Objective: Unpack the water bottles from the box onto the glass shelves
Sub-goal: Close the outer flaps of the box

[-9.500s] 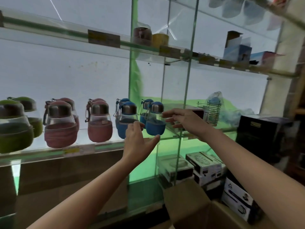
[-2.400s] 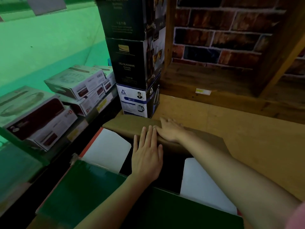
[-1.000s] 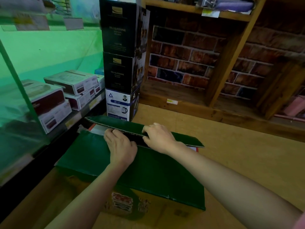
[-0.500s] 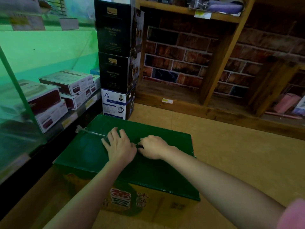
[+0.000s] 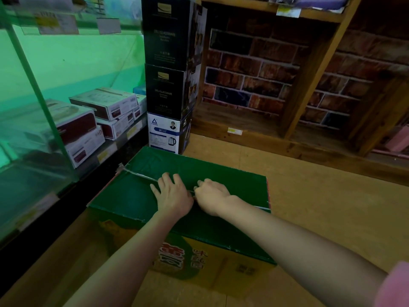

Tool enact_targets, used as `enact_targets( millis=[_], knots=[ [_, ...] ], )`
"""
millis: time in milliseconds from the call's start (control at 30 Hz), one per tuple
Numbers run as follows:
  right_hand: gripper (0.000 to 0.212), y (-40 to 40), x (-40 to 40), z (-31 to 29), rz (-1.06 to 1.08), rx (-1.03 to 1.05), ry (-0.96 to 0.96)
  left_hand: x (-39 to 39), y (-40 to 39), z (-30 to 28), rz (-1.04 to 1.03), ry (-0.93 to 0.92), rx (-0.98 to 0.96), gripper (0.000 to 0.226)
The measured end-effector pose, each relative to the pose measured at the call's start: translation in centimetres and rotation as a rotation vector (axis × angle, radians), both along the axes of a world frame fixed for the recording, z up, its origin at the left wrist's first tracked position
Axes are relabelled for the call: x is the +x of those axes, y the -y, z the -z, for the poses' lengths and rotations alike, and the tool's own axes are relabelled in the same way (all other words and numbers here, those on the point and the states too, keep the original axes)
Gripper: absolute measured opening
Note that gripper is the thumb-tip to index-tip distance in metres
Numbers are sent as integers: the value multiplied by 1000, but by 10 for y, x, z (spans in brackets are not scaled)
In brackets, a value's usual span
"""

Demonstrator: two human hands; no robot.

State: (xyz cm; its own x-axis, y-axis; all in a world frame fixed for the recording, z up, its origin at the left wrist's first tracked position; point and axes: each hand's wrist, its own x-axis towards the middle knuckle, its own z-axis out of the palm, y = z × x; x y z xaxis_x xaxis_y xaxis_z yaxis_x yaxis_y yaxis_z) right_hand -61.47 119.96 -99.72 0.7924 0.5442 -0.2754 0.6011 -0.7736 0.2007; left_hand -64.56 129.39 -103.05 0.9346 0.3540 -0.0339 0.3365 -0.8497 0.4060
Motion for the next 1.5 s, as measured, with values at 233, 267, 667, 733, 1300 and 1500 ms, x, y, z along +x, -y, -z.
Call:
enact_targets(
  millis=[233,267,667,733,1300,1500],
  knots=[
    [45,0,-6,1,28,25,1,-5,1,-8,44,-102,19,48],
    [46,1,-6,1,33,29,-4,-5,1,-10,50,-120,26,49],
    [47,3,-7,-1,37,41,-11,-7,-1,-18,83,-215,79,53],
    [44,4,-6,-2,26,65,0,-6,-1,-18,83,-213,84,54],
    [48,5,10,-7,71,137,-89,-5,-4,-21,119,-210,88,58],
    [51,-4,9,-8,81,161,-110,-11,-22,-18,213,-178,57,70]
  ],
)
